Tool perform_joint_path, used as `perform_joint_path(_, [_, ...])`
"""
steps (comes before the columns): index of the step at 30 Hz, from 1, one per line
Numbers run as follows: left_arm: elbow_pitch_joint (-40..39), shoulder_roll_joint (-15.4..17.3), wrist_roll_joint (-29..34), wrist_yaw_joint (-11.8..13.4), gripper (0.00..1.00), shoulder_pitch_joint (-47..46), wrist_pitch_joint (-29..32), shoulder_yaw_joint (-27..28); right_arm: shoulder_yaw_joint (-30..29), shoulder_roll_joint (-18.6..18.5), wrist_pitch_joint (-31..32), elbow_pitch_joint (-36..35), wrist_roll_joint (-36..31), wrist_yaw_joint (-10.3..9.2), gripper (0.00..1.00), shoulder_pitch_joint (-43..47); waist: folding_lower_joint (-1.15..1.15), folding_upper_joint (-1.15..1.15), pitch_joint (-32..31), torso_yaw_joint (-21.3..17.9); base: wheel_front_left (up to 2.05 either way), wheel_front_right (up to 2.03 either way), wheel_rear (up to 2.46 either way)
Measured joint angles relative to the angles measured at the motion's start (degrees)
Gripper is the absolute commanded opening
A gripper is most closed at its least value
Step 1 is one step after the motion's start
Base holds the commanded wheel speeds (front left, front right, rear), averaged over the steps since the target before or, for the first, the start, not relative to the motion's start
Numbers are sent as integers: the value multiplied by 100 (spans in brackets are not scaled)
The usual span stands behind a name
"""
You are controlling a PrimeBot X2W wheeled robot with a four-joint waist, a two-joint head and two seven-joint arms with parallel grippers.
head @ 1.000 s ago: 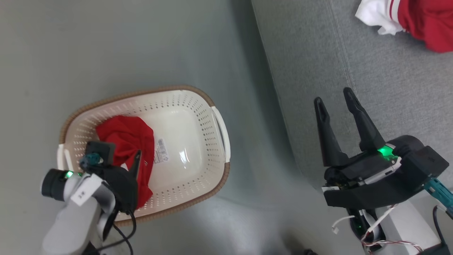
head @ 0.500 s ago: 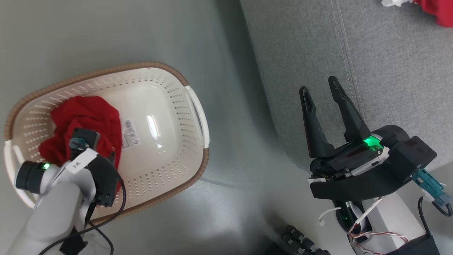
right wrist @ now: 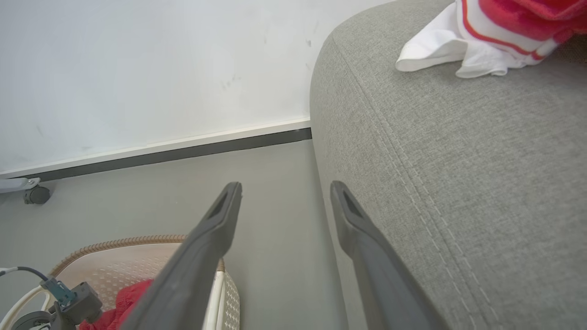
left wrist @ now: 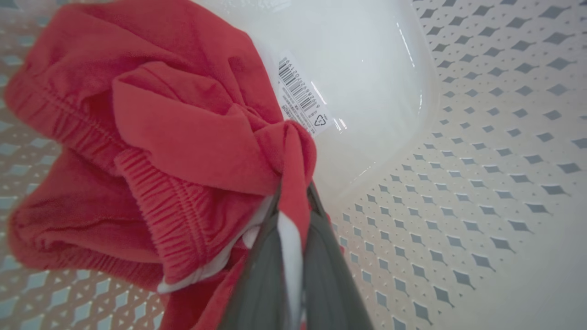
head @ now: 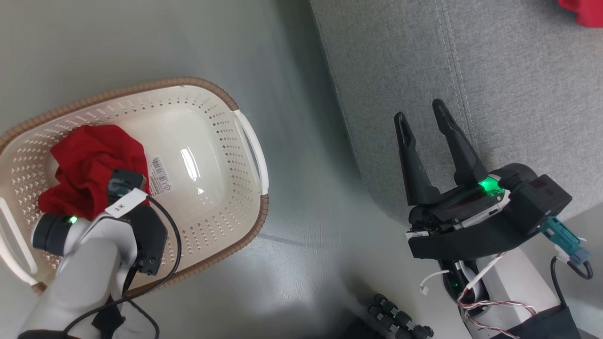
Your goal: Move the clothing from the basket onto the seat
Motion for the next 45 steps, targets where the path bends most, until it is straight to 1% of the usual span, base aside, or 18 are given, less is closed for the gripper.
perform_joint_path(5, [156,-51,-1,-52,0,-1,-63,-33,-20,37,0,122,-8,43,100,-23,0,0,-103,8,0,0,0])
perform_joint_path(6, [182,-62,-1,-92,0,-1,-70,-40,-23,48,0,142,-9,44,100,-36,0,0,-131,10,0,0,0])
perform_joint_path(10, [236,-137,-3,-145,0,3,-285,-56,-57,77,0,243,-10,54,100,-120,0,0,-273,20,0,0,0])
perform_joint_path(13, [235,-296,-21,-165,0,31,-509,-57,-122,87,0,344,-10,78,100,-122,0,0,-416,33,0,0,0])
perform_joint_path(16, [227,-456,-32,-252,0,49,-737,-77,-166,90,0,432,-10,93,100,-124,0,-1,-591,58,0,0,0])
perform_joint_path(22, [174,-637,-71,-345,0,95,-1173,-125,-310,88,0,549,-43,97,100,-126,-1,-1,-999,156,0,0,0])
perform_joint_path(27, [77,-740,-143,-398,0,176,-1588,-110,-457,19,0,637,-60,142,100,-121,-1,-1,-1363,289,0,0,0])
perform_joint_path(36, [-142,-883,-333,-446,0,415,-2265,-131,-620,-143,0,825,-60,146,100,171,-1,-1,-2037,624,0,0,0])
perform_joint_path(37, [-142,-883,-333,-446,0,415,-2265,-131,-620,-143,0,825,-60,146,100,171,-1,-1,-2037,624,0,0,0])
perform_joint_path(40, [-260,-917,-342,-447,0,469,-2437,-160,-630,-158,0,845,-60,153,100,250,-1,-1,-2269,748,0,0,0])
perform_joint_path(45, [-595,-981,-367,-453,0,537,-2537,-270,-655,-246,0,910,-60,154,100,428,-2,-1,-2662,955,0,0,0])
